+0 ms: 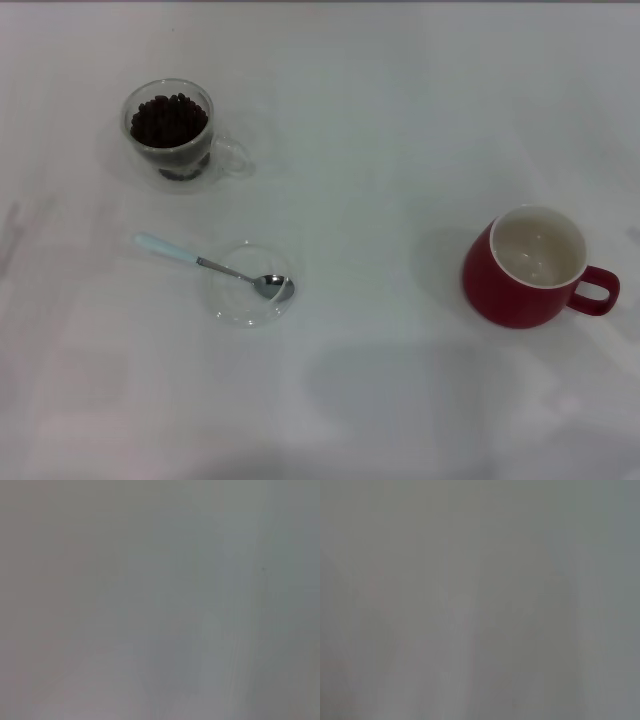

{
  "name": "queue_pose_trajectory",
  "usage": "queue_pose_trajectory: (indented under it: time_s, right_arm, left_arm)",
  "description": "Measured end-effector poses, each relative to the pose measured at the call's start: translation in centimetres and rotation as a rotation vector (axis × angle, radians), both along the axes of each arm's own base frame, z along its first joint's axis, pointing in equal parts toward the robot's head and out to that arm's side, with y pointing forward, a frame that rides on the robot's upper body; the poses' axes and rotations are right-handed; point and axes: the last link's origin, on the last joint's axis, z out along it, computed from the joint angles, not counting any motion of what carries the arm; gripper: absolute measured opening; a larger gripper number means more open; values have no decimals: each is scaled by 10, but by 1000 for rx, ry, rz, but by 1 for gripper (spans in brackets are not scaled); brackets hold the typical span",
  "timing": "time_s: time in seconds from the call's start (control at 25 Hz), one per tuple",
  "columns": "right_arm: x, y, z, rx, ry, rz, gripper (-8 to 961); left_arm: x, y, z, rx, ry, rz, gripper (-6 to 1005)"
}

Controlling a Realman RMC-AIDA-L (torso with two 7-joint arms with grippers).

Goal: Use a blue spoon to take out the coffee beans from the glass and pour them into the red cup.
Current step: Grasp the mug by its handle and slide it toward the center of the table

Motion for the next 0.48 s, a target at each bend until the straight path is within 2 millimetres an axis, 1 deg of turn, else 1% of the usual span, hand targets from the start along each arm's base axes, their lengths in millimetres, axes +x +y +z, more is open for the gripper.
queue_pose_trajectory:
  time_s: [0.28,0.48]
  right_arm:
    - [-1,0,-1,9,-18,10,875]
    - [-1,-2,-4,-24,-22,20,874]
  left_arm:
    - [-1,-3,-1,1,-2,8,713]
    - [-3,-3,1,2,6,11,714]
